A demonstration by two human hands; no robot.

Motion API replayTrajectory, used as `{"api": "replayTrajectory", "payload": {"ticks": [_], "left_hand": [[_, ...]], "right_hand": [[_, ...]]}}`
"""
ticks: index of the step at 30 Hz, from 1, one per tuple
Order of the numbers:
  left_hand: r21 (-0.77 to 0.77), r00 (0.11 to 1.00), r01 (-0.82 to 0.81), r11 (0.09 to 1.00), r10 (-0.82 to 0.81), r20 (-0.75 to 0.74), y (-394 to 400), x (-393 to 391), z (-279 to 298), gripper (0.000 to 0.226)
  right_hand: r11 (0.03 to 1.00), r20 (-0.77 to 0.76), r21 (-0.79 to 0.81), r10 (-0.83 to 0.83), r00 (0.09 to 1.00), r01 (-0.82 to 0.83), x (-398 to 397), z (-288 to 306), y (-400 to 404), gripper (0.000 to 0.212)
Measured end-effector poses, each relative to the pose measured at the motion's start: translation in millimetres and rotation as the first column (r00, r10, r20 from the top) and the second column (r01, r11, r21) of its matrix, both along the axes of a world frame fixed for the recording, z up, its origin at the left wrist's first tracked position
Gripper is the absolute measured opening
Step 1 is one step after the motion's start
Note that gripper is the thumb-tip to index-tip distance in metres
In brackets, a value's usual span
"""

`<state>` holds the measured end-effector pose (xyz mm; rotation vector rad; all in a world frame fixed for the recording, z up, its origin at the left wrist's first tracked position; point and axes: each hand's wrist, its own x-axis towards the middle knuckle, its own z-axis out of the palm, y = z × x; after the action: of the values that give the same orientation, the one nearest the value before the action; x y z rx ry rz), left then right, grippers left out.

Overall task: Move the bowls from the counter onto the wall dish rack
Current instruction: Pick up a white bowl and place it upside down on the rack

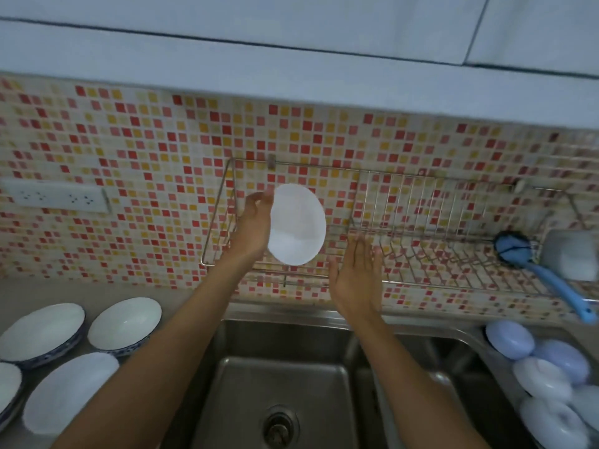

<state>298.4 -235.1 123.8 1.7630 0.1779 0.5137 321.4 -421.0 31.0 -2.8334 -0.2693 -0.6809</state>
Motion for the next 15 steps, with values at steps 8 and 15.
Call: {"api": "replayTrajectory", "payload": {"ticks": [8, 15], "left_hand": [[0.727, 0.992, 0.075, 0.682, -0.128, 0.019, -17, 38, -35, 0.079], [0.887, 0.980, 0.136, 0.442, -0.190, -0.056, -12, 52, -55, 0.086]], "right_hand": [[0.998, -0.007, -0.055, -0.032, 0.999, 0.031, 7, -6, 2, 0.075], [1.000, -0.048, -0.025, -0.009, 0.999, 0.008, 8, -3, 2, 0.075]]}}
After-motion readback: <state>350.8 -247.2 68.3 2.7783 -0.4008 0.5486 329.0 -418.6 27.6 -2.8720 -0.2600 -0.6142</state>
